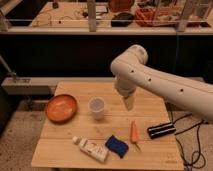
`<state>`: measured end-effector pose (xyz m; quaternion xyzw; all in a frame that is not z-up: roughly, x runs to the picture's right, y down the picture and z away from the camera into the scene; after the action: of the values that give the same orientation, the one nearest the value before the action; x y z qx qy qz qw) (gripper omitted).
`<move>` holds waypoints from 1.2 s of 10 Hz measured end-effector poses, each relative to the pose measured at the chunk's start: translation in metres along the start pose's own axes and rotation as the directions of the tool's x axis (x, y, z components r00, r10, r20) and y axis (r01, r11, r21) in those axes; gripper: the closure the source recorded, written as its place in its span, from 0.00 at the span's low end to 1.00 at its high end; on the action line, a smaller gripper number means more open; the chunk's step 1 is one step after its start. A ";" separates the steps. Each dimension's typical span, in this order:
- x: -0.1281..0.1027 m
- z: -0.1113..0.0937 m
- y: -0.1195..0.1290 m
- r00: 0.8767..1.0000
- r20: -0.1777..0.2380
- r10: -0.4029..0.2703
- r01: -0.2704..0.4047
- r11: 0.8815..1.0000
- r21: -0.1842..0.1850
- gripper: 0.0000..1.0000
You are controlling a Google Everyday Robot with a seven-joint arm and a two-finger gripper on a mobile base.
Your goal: Pick up the ceramic cup
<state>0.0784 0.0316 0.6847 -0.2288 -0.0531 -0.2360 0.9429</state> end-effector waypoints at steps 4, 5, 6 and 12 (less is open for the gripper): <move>-0.011 0.003 -0.010 0.998 0.012 -0.058 0.058 0.998 -0.002 0.20; -0.013 0.003 -0.011 0.998 0.015 -0.066 0.066 0.998 -0.001 0.20; -0.024 0.005 -0.016 0.996 0.025 -0.086 0.086 0.996 -0.001 0.20; -0.051 0.018 -0.028 0.985 0.060 -0.163 0.164 0.986 -0.007 0.20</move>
<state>0.0200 0.0390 0.7014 -0.2361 -0.0980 -0.3060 0.9171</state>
